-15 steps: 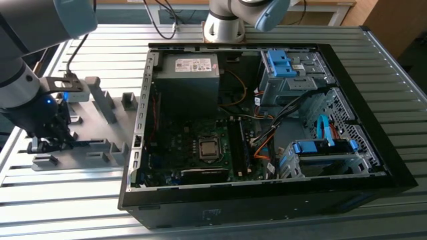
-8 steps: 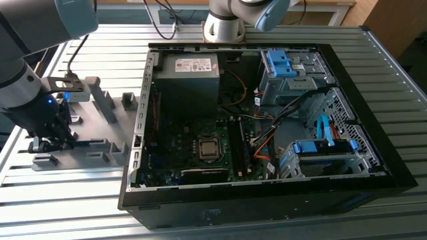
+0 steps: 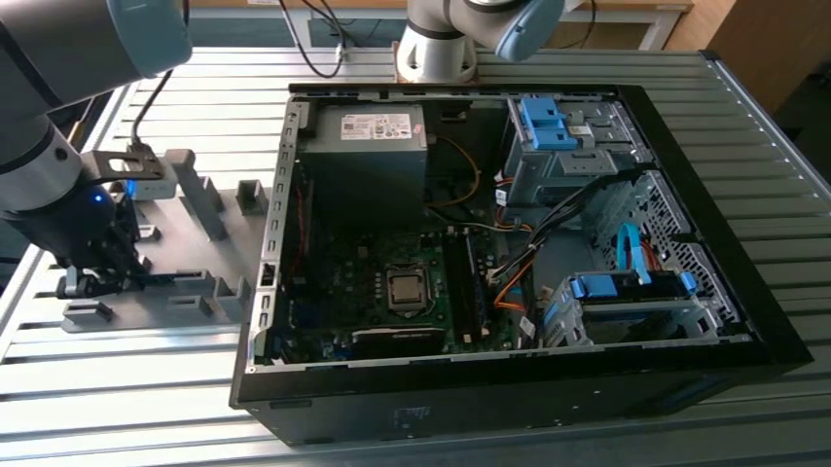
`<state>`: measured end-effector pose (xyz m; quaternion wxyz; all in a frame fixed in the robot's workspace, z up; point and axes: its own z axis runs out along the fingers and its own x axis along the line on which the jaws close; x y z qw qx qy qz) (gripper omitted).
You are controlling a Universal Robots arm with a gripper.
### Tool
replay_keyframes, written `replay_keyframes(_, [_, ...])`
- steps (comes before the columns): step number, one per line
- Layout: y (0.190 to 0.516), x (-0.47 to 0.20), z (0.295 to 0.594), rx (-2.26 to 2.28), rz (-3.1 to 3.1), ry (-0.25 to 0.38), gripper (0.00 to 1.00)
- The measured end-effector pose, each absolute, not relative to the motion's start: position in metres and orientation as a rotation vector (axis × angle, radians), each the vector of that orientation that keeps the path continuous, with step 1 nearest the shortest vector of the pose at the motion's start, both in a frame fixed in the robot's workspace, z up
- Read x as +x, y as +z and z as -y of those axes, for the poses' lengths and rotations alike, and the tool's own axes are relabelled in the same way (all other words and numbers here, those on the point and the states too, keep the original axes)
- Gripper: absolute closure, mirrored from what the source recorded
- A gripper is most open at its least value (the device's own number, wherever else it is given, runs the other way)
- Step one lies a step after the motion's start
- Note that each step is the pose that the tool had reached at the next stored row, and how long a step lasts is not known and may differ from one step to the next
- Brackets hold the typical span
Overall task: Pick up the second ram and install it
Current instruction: 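Pick up the second ram and move it above second insertion slot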
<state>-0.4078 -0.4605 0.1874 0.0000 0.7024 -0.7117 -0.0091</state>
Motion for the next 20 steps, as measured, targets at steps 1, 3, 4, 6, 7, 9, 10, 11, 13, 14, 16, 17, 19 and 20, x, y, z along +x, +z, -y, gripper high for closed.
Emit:
replay_keyframes(1, [0.1873, -0.4077, 0.4605, 2.207, 2.236, -0.028, 0.76])
replay_keyframes(3, [0.187, -0.4071, 0.4604, 2.207, 2.236, -0.028, 0.76])
replay_keyframes(4, [0.1871, -0.4069, 0.4604, 2.207, 2.236, -0.028, 0.76])
replay_keyframes(6, [0.1871, -0.4064, 0.4604, 2.207, 2.236, -0.028, 0.76])
replay_keyframes(7, [0.187, -0.4063, 0.4605, 2.207, 2.236, -0.028, 0.76])
replay_keyframes(9, [0.187, -0.4063, 0.4605, 2.207, 2.236, -0.029, 0.76])
replay_keyframes(10, [0.1869, -0.4063, 0.4605, 2.207, 2.236, -0.029, 0.76])
replay_keyframes(11, [0.1869, -0.4063, 0.4605, 2.207, 2.236, -0.028, 0.76])
replay_keyframes(13, [0.1867, -0.4063, 0.4605, 2.207, 2.236, -0.029, 0.76])
replay_keyframes(14, [0.1867, -0.4063, 0.4605, 2.207, 2.236, -0.028, 0.76])
replay_keyframes(16, [0.1865, -0.4063, 0.4605, 2.207, 2.236, -0.028, 0.76])
replay_keyframes(17, [0.1865, -0.4063, 0.4605, 2.207, 2.236, -0.029, 0.78])
replay_keyframes(19, [0.1864, -0.4063, 0.4605, 2.207, 2.236, -0.028, 0.84])
replay_keyframes(20, [0.1864, -0.4063, 0.4605, 2.207, 2.236, -0.028, 0.84])
